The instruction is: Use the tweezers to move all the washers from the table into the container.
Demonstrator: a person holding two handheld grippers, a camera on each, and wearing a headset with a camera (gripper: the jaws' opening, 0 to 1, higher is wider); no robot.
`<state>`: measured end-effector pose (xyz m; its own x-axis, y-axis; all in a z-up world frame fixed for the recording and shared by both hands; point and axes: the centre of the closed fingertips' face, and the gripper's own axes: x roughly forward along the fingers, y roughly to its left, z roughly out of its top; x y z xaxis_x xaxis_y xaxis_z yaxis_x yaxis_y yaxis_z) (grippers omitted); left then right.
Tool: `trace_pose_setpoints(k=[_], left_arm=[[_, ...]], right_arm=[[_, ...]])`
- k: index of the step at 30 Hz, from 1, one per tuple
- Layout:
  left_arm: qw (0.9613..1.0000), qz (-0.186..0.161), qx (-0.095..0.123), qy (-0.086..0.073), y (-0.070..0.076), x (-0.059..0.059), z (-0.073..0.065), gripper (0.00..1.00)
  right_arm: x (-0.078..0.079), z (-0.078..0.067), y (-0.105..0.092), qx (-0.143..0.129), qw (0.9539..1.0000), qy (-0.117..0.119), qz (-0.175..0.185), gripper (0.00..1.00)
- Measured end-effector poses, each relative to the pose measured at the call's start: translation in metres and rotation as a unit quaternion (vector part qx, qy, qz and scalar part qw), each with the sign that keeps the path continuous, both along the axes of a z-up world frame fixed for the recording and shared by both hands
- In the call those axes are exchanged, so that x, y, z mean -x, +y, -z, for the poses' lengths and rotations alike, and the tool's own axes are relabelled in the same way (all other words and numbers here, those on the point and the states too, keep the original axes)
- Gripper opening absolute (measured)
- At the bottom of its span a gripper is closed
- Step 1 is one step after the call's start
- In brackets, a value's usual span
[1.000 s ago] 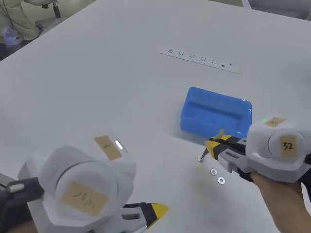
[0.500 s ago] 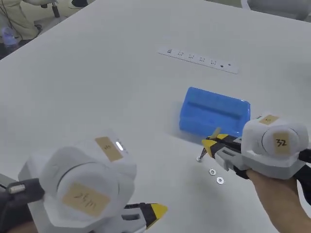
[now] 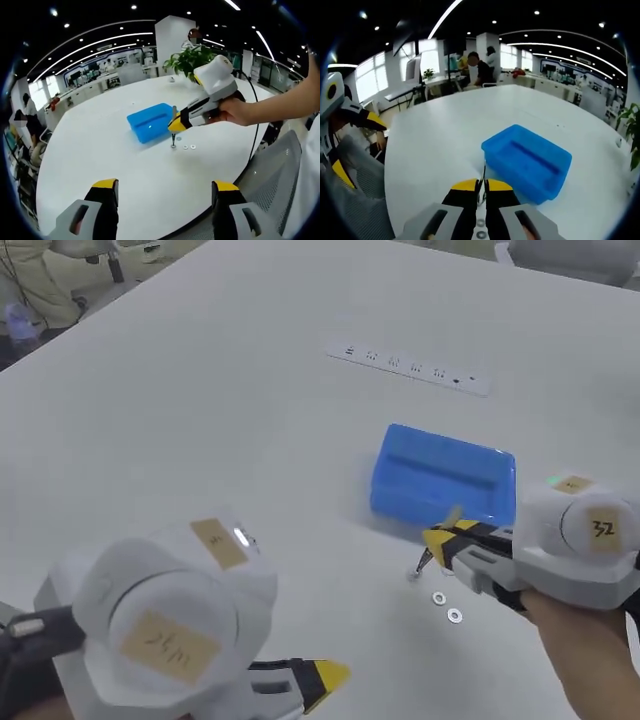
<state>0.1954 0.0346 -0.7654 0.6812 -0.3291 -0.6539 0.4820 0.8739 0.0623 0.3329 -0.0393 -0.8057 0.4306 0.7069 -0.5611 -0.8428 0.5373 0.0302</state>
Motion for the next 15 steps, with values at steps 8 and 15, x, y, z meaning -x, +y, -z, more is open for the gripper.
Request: trace_pose_setpoints(k=[8, 15], left_arm=[[0.9998, -0.016, 0.003, -0.012, 0.003, -0.004, -0.005, 0.89], [0.9993, -0.028, -0.001, -0.023, 0.007, -0.009, -0.008, 0.99]], right_arm=[[-0.001, -0.019, 0.000, -0.016, 0.9999, -0.004, -0.002, 0.01], [-0.002, -0.035, 0.002, -0.027, 0.9996, -0.013, -0.002, 0.01]])
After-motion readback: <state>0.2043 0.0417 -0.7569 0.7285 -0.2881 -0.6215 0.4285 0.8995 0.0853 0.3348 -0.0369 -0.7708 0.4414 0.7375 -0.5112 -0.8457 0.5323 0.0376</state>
